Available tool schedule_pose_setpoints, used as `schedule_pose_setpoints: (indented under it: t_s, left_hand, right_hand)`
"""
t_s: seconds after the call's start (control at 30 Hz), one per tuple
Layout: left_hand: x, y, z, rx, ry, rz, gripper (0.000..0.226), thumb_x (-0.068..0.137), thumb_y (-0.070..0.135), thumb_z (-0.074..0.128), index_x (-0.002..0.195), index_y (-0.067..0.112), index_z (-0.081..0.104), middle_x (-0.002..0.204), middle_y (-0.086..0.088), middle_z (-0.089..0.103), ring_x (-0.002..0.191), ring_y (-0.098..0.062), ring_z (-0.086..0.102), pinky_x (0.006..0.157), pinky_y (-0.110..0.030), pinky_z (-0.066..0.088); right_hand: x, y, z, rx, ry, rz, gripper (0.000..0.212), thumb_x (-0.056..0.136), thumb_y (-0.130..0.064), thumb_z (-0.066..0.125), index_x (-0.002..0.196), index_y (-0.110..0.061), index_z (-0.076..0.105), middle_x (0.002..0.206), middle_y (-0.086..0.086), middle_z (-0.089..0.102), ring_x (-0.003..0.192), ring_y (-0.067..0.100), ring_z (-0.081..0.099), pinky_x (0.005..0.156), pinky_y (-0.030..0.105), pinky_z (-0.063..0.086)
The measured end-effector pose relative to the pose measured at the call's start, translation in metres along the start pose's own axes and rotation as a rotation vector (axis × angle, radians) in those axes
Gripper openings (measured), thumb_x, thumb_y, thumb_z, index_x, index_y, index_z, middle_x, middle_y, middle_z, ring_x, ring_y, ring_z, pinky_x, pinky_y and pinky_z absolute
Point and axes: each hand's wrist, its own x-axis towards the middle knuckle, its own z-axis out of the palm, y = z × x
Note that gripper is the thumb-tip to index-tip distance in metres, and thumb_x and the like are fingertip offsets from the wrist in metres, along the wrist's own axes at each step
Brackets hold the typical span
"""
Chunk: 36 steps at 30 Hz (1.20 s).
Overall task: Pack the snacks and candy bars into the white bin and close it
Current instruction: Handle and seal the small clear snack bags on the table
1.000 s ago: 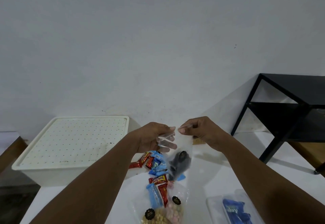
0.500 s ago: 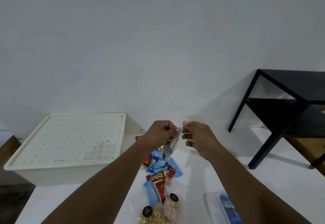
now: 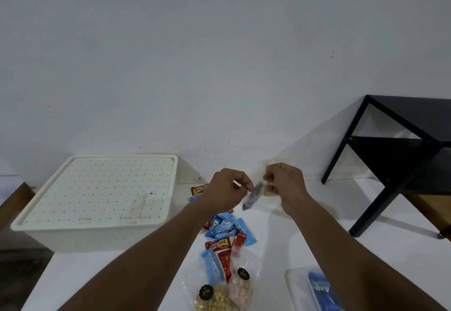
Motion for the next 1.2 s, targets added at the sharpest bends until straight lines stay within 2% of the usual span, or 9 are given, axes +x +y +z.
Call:
schedule_pose_setpoints:
  t_s: [0.13, 0.2, 0.27, 0.37, 0.47, 0.57, 0.7, 0.93, 1.2]
  left_hand:
    - [-0.003, -0.003, 0.001, -0.141, 0.004, -0.071, 0.022, 0.082, 0.017, 0.054, 0.076, 0.025, 0.073, 0.091, -0.019, 0.072, 0.063, -0.019, 0.053, 0.060, -0.032, 0.045]
    - [-0.002, -0.006, 0.004, -0.150, -0.053, -0.077, 0.024, 0.080, 0.020, 0.054, 0.077, 0.030, 0.076, 0.119, -0.003, 0.068, 0.096, -0.016, 0.061, 0.080, -0.036, 0.051]
    - [-0.001, -0.015, 0.012, -0.046, -0.166, -0.063, 0.030, 0.086, 0.015, 0.058, 0.099, 0.034, 0.078, 0.134, 0.014, 0.050, 0.120, -0.007, 0.050, 0.097, -0.027, 0.047]
    - [0.007, -0.032, 0.032, 0.048, -0.237, -0.097, 0.044, 0.095, 0.020, 0.059, 0.137, 0.031, 0.056, 0.150, 0.011, 0.038, 0.132, -0.010, 0.046, 0.102, -0.020, 0.039]
    - [0.024, -0.036, 0.048, -0.046, -0.119, -0.158, 0.037, 0.096, 0.020, 0.059, 0.133, 0.026, 0.059, 0.139, 0.004, 0.056, 0.098, -0.003, 0.065, 0.079, -0.011, 0.046]
    - [0.044, -0.044, 0.058, -0.087, -0.047, -0.176, 0.030, 0.093, 0.008, 0.060, 0.118, 0.022, 0.069, 0.128, 0.009, 0.065, 0.097, -0.007, 0.068, 0.078, -0.012, 0.048]
    - [0.069, -0.058, 0.067, -0.118, -0.044, -0.223, 0.030, 0.087, -0.003, 0.064, 0.104, 0.020, 0.073, 0.107, 0.011, 0.069, 0.075, 0.001, 0.065, 0.062, -0.009, 0.046]
    - [0.130, -0.100, 0.090, -0.032, 0.024, -0.277, 0.028, 0.082, -0.001, 0.072, 0.104, 0.017, 0.074, 0.102, 0.001, 0.070, 0.086, -0.016, 0.069, 0.072, -0.012, 0.050]
    - [0.203, -0.159, 0.110, 0.070, 0.085, -0.384, 0.033, 0.080, 0.003, 0.073, 0.103, 0.027, 0.073, 0.108, 0.003, 0.067, 0.094, -0.012, 0.066, 0.075, -0.002, 0.044]
  right_hand:
    - [0.008, -0.002, -0.003, -0.120, 0.053, -0.056, 0.019, 0.089, -0.018, 0.060, 0.070, -0.013, 0.063, 0.073, 0.006, 0.055, 0.068, 0.019, 0.048, 0.058, 0.029, 0.039]
    - [0.012, -0.004, -0.005, -0.106, 0.059, -0.057, 0.017, 0.089, -0.019, 0.059, 0.075, -0.011, 0.064, 0.077, 0.006, 0.056, 0.072, 0.019, 0.048, 0.059, 0.030, 0.039]
    - [0.017, -0.005, -0.007, -0.087, 0.060, -0.055, 0.015, 0.090, -0.018, 0.059, 0.079, -0.009, 0.063, 0.079, 0.005, 0.055, 0.072, 0.017, 0.047, 0.060, 0.028, 0.039]
    - [0.024, -0.001, -0.011, -0.078, 0.027, -0.057, 0.017, 0.092, -0.021, 0.059, 0.084, -0.007, 0.065, 0.083, 0.004, 0.056, 0.070, 0.013, 0.045, 0.062, 0.025, 0.038]
    - [0.035, 0.009, -0.022, -0.084, -0.046, -0.057, 0.017, 0.093, -0.024, 0.062, 0.085, -0.011, 0.070, 0.085, 0.001, 0.061, 0.077, 0.014, 0.050, 0.069, 0.026, 0.041]
    - [0.051, 0.023, -0.043, -0.125, -0.199, -0.049, 0.008, 0.090, -0.019, 0.067, 0.091, -0.015, 0.074, 0.091, -0.006, 0.070, 0.088, 0.012, 0.058, 0.085, 0.027, 0.045]
    - [0.078, 0.049, -0.063, -0.312, -0.339, -0.036, 0.016, 0.088, -0.007, 0.068, 0.100, -0.014, 0.074, 0.109, -0.001, 0.070, 0.098, 0.014, 0.063, 0.080, 0.022, 0.046]
    - [0.155, 0.083, -0.062, -0.366, -0.404, 0.017, 0.021, 0.091, -0.002, 0.063, 0.103, -0.017, 0.072, 0.104, -0.001, 0.069, 0.087, 0.012, 0.063, 0.072, 0.023, 0.050]
    - [0.253, 0.118, -0.030, -0.444, -0.433, -0.018, 0.031, 0.087, 0.000, 0.063, 0.104, -0.025, 0.070, 0.113, -0.002, 0.066, 0.101, 0.015, 0.063, 0.085, 0.027, 0.053]
